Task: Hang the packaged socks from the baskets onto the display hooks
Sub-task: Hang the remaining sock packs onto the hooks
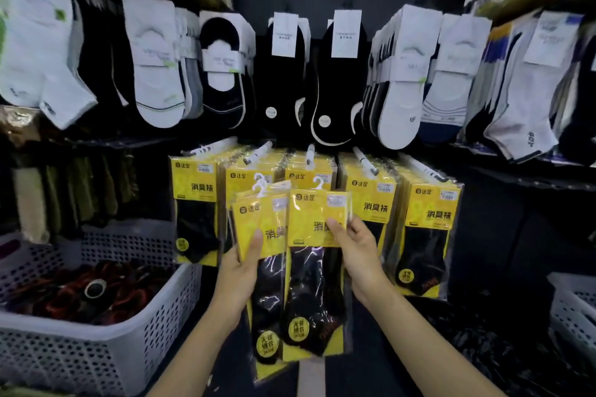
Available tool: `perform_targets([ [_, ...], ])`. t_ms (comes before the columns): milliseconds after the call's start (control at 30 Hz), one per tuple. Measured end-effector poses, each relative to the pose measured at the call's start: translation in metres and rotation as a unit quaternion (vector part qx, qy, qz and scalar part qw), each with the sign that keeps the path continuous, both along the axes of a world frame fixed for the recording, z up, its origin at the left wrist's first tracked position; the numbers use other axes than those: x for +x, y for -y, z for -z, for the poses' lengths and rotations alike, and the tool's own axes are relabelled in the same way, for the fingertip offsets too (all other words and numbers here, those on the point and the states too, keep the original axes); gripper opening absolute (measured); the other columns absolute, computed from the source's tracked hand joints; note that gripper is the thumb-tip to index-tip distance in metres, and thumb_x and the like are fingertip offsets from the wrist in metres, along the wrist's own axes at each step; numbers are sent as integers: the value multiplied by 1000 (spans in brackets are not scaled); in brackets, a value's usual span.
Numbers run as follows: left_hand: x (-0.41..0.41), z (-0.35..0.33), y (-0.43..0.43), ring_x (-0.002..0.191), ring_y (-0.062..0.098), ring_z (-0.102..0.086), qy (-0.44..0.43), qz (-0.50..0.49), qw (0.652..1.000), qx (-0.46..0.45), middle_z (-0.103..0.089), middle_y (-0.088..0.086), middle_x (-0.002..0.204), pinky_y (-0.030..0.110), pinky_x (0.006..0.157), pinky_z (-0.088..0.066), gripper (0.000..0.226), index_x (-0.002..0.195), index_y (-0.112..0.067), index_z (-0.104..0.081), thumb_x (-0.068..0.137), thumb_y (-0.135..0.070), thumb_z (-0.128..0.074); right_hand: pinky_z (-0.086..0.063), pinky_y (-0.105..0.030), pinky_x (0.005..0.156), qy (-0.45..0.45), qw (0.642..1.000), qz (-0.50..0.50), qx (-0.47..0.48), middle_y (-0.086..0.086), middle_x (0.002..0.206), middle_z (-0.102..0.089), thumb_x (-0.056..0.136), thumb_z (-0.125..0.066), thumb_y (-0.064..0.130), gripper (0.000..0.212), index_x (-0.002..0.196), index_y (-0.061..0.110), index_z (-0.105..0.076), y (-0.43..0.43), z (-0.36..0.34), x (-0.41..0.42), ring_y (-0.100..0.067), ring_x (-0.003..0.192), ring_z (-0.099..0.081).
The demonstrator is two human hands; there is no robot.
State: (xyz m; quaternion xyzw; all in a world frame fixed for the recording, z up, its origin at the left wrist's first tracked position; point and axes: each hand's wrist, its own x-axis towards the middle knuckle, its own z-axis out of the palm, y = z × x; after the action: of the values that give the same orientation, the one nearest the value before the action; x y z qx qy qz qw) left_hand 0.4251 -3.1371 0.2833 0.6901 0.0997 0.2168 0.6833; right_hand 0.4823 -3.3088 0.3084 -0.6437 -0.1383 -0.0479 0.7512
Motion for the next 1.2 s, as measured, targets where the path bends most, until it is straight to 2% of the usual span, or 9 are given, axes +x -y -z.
perform_targets([
  [100,6,-10,-25,79,-7,-54,26,-44,998,27,-55,-26,82,19,80,-36,45,96,-33,-53,70,-70,-46,-36,-14,89,-9,998,62,0,23,93,-60,93,-59,28,17,107,37,-56,-4,-13,21,9,83,-59],
  [167,9,-13,-41,85,-2,-59,44,-66,996,43,-64,-13,78,18,73,-39,48,95,-28,-62,73,-68,-47,-34,-28,100,3,996,84,-14,11,117,-58,94,-58,29,44,135,19,-47,-8,-18,36,-4,109,-55],
  [367,12,-19,-67,89,1,-59,69,-87,993,50,-67,-15,89,23,79,-41,51,105,-27,-65,75,-65,-48,-34,-28,101,24,992,101,-77,-8,144,-45,95,-56,28,57,144,6,-36,-33,-21,74,-23,136,-39],
  [500,14,-19,-70,73,-3,-59,71,-88,993,44,-64,-16,70,27,77,-44,36,84,-33,-66,77,-63,-49,-40,-36,103,31,986,132,-99,-7,129,-58,95,-56,25,33,123,9,-55,-44,-16,93,-24,128,-49],
  [600,17,-17,-66,100,16,-62,76,-89,992,39,-70,-1,98,33,90,-43,55,111,-19,-66,78,-60,-48,-47,-40,99,33,976,179,-119,-8,116,-65,94,-58,25,23,109,9,-61,-51,-16,104,-25,119,-56],
  [733,18,-17,-58,106,28,-56,76,-74,994,40,-57,24,109,42,95,-45,67,110,5,-59,84,-55,-49,-47,-40,99,5,967,213,-143,-12,123,-62,94,-57,29,37,122,3,-57,-60,-18,111,-29,120,-55],
  [900,15,-23,-48,74,-4,-58,69,-63,995,36,-61,-19,68,10,66,-39,45,107,-19,-66,84,-55,-50,-34,-34,108,32,975,169,-140,-5,147,-42,95,-56,25,56,145,12,-33,-56,-18,90,-21,137,-38],
  [1000,10,-27,-41,74,-17,-56,68,-54,996,36,-62,-26,77,5,61,-39,25,98,-37,-59,84,-55,-50,-28,-31,113,94,972,161,-142,4,154,-31,95,-56,28,64,150,18,-25,-47,-20,63,-13,142,-28],
  [1200,8,-36,-13,81,-21,-57,86,-4,996,34,-66,-35,82,0,63,-41,15,90,-43,-59,82,-54,-53,-46,-8,75,133,983,45,-119,10,103,-65,90,-60,36,15,103,29,-62,-41,-29,8,-6,96,-60],
])
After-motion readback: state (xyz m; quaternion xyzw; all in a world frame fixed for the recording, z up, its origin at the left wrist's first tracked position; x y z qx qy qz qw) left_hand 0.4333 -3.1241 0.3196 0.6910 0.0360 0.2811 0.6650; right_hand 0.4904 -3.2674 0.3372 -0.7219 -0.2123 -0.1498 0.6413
